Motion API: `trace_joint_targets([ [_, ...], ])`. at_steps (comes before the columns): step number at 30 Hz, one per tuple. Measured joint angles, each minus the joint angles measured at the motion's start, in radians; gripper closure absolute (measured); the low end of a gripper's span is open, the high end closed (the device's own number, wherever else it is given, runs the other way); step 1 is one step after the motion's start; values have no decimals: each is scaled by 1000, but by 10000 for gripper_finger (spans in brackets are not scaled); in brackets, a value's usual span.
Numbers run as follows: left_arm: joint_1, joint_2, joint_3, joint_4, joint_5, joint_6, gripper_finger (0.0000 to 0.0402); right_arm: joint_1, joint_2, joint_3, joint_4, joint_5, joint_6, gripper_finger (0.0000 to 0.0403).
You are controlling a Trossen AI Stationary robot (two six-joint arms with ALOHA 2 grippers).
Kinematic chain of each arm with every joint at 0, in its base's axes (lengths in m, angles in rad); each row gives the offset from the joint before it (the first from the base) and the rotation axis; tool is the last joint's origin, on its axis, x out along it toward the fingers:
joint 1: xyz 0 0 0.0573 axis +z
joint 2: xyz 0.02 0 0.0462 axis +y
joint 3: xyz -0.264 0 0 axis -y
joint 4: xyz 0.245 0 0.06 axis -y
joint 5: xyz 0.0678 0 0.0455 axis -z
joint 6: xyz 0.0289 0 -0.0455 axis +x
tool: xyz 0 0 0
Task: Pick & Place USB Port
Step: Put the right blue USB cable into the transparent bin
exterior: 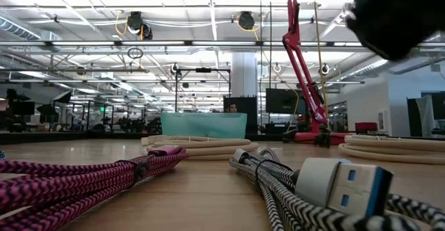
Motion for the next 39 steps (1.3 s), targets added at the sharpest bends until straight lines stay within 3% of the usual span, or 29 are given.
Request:
trace_joint_targets([
  [5,1,0,-27,8,2,42,140,-26,0,61,10,84,19,238],
  [18,2,0,-95,-59,-2,74,140,-116,0,102,-354,-99,97,238],
  [25,3,0,-95,-126,-33,32,140,-111,0,102,-382,-129,151,238],
  [33,3,0,-95,-143,-34,13,140,-85,0,102,-452,-233,235,238],
  [39,3,0,-95,-149,-33,-6,140,-80,0,102,-465,-181,225,238],
])
